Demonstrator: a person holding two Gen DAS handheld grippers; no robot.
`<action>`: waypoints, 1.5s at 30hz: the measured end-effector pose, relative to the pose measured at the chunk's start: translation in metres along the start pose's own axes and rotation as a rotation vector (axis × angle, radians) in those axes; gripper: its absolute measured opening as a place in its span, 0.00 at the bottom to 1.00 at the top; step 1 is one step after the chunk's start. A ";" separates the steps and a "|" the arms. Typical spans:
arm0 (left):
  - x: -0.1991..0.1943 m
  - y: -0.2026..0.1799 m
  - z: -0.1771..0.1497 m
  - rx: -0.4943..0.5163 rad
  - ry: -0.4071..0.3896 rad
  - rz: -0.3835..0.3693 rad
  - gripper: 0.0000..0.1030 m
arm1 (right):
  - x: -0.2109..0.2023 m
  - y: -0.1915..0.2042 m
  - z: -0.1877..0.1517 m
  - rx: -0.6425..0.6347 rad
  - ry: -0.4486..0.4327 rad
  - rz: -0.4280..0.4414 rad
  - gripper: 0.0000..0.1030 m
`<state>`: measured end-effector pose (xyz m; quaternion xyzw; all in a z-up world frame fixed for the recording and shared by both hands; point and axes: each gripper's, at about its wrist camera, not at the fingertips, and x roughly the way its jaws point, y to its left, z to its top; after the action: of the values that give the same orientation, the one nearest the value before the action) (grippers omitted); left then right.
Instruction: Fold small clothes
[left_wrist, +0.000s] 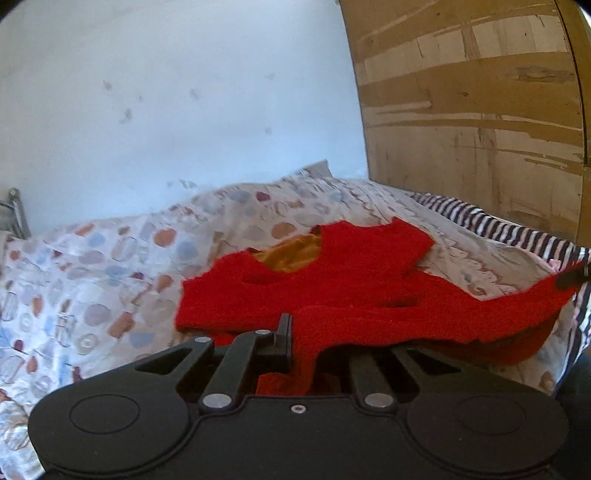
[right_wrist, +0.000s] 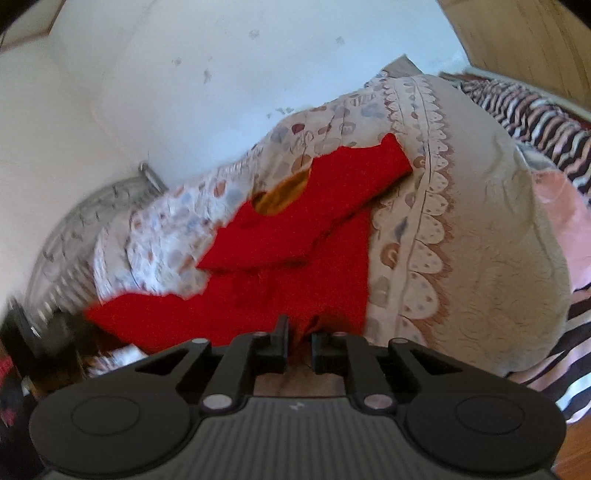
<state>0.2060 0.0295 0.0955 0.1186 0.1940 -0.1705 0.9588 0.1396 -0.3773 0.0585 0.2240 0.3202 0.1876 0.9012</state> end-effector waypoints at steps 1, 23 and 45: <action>0.008 0.002 0.005 0.001 0.011 -0.007 0.06 | 0.000 0.002 -0.004 -0.039 0.001 -0.014 0.17; 0.059 -0.013 0.078 -0.006 0.100 -0.062 0.06 | 0.046 0.141 -0.099 -0.980 -0.239 -0.256 0.99; 0.027 -0.007 0.073 0.019 0.055 -0.075 0.06 | 0.110 0.136 -0.173 -1.189 -0.427 -0.860 0.36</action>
<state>0.2508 -0.0063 0.1491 0.1251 0.2229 -0.2049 0.9448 0.0788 -0.1626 -0.0445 -0.4117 0.0432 -0.0864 0.9062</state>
